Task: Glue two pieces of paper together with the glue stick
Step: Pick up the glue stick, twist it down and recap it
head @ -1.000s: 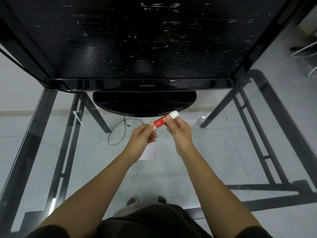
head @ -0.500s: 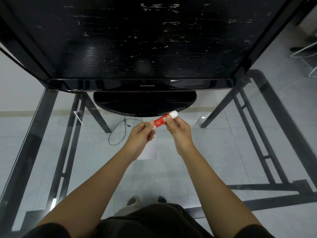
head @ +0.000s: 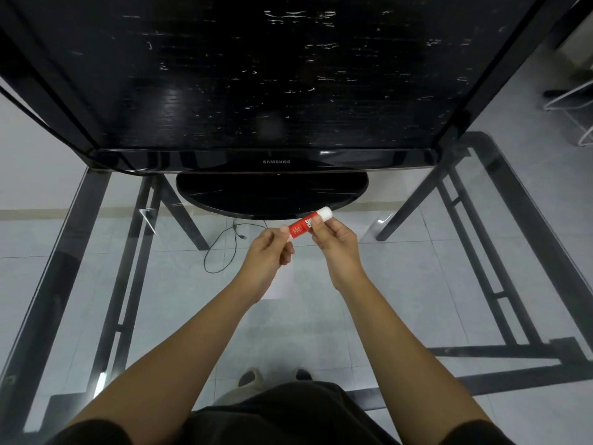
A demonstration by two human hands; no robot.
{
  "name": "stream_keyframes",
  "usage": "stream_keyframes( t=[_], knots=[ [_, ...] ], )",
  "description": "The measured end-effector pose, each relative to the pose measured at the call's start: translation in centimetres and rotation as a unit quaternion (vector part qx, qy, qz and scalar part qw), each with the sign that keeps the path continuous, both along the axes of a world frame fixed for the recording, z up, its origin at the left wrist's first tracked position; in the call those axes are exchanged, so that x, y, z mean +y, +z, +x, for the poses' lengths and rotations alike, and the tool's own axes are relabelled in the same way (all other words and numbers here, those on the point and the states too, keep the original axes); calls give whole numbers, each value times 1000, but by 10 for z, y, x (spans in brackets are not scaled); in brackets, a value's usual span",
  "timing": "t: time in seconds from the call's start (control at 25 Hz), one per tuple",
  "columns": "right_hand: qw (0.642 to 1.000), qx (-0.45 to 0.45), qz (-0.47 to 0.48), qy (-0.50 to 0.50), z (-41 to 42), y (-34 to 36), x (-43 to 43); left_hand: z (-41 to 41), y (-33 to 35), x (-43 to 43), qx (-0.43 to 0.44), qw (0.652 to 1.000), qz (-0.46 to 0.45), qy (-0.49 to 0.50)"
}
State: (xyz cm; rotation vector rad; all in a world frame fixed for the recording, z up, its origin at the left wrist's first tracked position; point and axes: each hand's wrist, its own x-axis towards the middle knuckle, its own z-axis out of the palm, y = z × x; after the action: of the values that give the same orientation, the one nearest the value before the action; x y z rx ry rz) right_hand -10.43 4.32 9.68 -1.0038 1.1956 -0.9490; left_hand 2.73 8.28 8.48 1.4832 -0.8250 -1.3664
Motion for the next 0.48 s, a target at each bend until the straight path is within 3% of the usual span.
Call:
stream_keyframes(
  t=[0.2,0.32,0.4,0.48],
  knots=[
    [1000,14,-1,11,3,0,0,5,12,-10,98,975,200,-8],
    [1000,17,7,-4,3,-1,1,1,10,-8,108,986,120,37],
    [1000,7,6,-9,3,-1,0,-1,8,-3,49,998,20,33],
    [1000,-3,0,-3,2,1,-2,0,8,0,-15,1000,-18,16]
  ],
)
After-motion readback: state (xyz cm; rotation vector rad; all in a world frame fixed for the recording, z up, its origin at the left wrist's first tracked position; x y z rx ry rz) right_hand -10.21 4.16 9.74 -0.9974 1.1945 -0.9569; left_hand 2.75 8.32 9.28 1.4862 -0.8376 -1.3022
